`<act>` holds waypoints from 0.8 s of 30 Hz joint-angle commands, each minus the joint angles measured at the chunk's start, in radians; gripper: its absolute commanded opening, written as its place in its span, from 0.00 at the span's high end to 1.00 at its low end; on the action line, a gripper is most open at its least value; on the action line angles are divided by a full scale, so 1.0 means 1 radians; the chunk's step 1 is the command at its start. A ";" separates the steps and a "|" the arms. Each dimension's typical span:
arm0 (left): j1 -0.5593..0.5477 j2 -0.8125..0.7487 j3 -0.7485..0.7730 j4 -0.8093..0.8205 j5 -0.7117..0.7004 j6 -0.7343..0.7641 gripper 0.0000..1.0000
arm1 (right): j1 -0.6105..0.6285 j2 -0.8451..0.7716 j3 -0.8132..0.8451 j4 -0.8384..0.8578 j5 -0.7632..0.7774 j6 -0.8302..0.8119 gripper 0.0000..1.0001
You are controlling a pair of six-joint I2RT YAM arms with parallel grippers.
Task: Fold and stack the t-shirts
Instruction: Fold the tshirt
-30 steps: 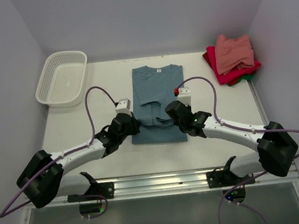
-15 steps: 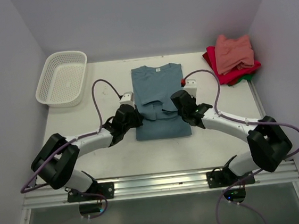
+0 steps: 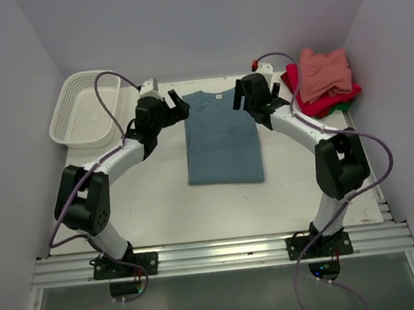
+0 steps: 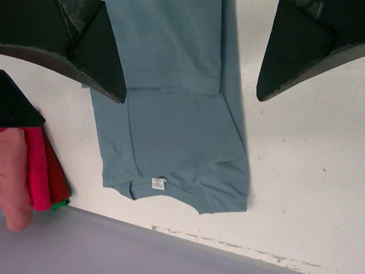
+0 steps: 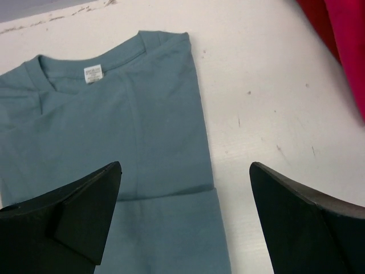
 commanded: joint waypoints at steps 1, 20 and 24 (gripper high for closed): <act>-0.016 -0.113 -0.092 0.061 0.050 0.017 0.00 | 0.013 -0.152 -0.076 0.019 -0.046 -0.052 0.01; -0.087 -0.446 -0.515 -0.209 0.366 0.085 0.00 | 0.023 -0.579 -0.757 0.042 -0.457 0.152 0.01; -0.082 -0.454 -0.569 -0.186 0.455 0.070 0.00 | 0.023 -0.619 -0.842 0.065 -0.518 0.197 0.01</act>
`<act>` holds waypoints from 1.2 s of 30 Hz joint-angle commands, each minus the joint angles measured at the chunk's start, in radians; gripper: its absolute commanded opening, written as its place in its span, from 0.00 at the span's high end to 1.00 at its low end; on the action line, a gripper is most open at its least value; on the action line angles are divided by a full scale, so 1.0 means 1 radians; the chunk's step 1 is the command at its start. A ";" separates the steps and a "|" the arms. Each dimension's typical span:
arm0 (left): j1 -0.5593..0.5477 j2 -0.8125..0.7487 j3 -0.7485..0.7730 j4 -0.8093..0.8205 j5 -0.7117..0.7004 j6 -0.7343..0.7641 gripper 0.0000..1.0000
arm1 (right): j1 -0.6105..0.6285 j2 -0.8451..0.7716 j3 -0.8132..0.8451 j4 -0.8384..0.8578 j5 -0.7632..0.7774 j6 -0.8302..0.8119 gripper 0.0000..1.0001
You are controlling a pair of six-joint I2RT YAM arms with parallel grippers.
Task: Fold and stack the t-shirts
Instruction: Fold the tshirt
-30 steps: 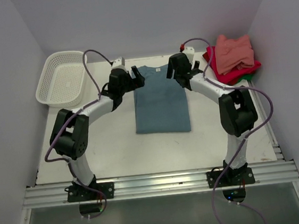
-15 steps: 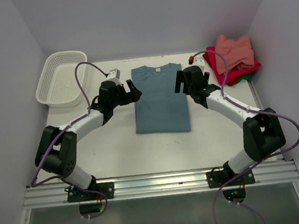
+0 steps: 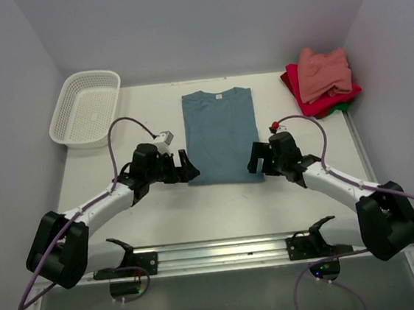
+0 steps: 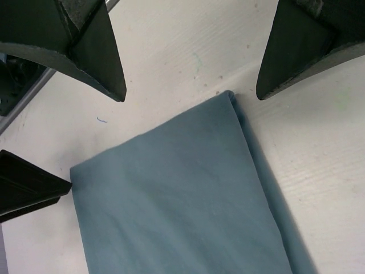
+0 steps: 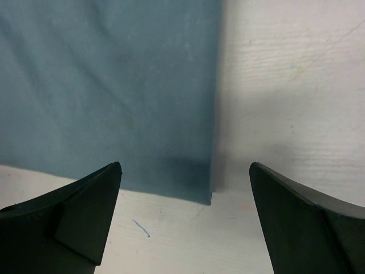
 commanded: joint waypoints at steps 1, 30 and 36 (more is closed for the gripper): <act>0.011 0.028 -0.048 0.056 0.108 0.004 0.00 | 0.005 -0.028 -0.068 0.066 -0.117 0.065 0.01; 0.045 0.425 -0.046 0.287 0.207 -0.004 0.84 | 0.005 0.024 -0.118 0.145 -0.115 0.099 0.95; 0.043 0.309 -0.089 0.273 0.205 -0.012 1.00 | 0.032 -0.093 -0.111 0.046 -0.091 0.071 1.00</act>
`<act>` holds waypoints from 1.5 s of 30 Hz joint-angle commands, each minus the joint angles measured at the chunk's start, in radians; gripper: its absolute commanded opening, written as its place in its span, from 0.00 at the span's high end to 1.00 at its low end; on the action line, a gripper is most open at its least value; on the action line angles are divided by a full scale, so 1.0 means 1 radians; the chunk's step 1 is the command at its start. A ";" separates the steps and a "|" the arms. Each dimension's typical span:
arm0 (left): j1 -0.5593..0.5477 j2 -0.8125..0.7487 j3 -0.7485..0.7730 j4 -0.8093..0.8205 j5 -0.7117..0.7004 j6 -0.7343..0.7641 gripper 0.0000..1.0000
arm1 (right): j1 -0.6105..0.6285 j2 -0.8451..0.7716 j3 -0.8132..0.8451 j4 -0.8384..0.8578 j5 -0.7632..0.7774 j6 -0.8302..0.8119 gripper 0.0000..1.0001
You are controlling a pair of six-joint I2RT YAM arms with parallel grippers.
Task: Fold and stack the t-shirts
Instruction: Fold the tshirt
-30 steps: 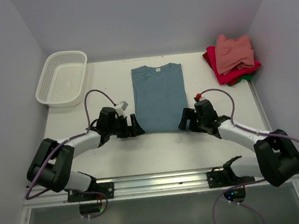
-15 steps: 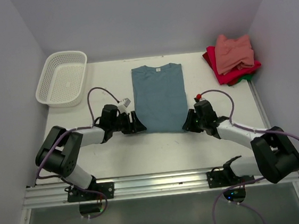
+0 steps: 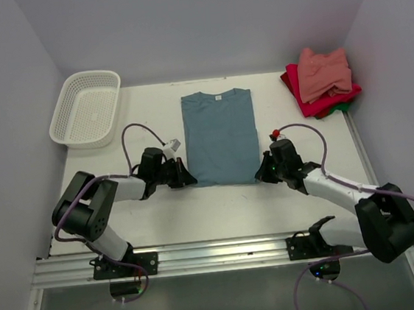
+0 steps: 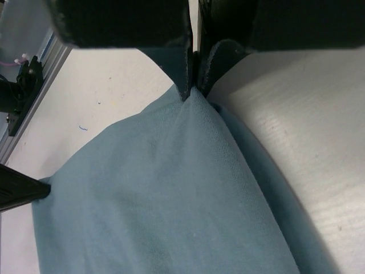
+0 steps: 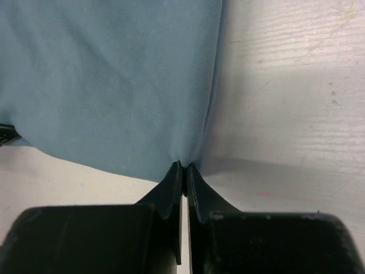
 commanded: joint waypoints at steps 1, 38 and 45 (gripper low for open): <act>-0.003 -0.094 -0.058 -0.062 -0.032 0.016 1.00 | 0.030 -0.110 0.010 -0.066 0.052 -0.025 1.00; -0.233 -0.835 0.063 -0.621 -0.603 -0.053 1.00 | 0.365 -0.352 0.355 -0.433 0.531 -0.149 1.00; -0.153 -0.587 0.140 -0.348 -0.623 0.026 1.00 | 0.178 -0.069 0.421 -0.154 0.484 -0.240 1.00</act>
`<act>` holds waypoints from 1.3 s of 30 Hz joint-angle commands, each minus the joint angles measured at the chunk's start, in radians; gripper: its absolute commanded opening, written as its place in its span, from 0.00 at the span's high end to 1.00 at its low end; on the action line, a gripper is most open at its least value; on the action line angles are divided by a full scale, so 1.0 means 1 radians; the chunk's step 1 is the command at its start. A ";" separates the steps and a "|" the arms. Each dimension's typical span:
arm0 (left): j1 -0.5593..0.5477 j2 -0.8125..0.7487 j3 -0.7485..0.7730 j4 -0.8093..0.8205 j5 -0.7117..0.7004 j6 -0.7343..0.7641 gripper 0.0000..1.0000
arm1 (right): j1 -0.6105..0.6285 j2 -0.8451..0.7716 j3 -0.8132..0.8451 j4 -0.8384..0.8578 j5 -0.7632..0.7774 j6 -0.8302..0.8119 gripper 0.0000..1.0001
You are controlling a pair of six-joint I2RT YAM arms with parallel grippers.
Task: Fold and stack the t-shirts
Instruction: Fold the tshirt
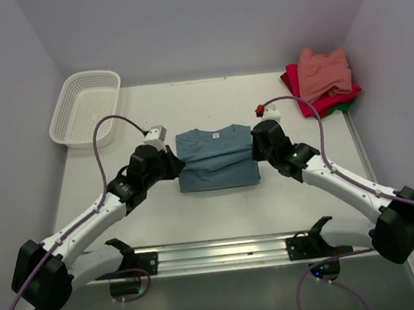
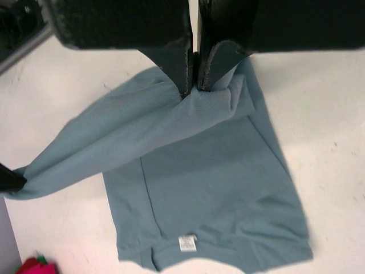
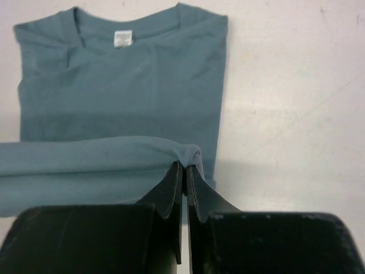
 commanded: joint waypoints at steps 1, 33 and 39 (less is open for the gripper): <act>0.080 0.118 0.067 0.236 -0.049 0.080 1.00 | -0.080 0.116 0.074 0.190 0.072 -0.092 1.00; 0.346 0.609 0.405 0.344 0.382 0.095 0.00 | -0.268 0.559 0.363 0.259 -0.138 -0.074 0.01; 0.343 0.672 0.299 0.579 0.707 -0.058 0.07 | -0.332 0.516 0.206 0.334 -0.322 -0.029 0.01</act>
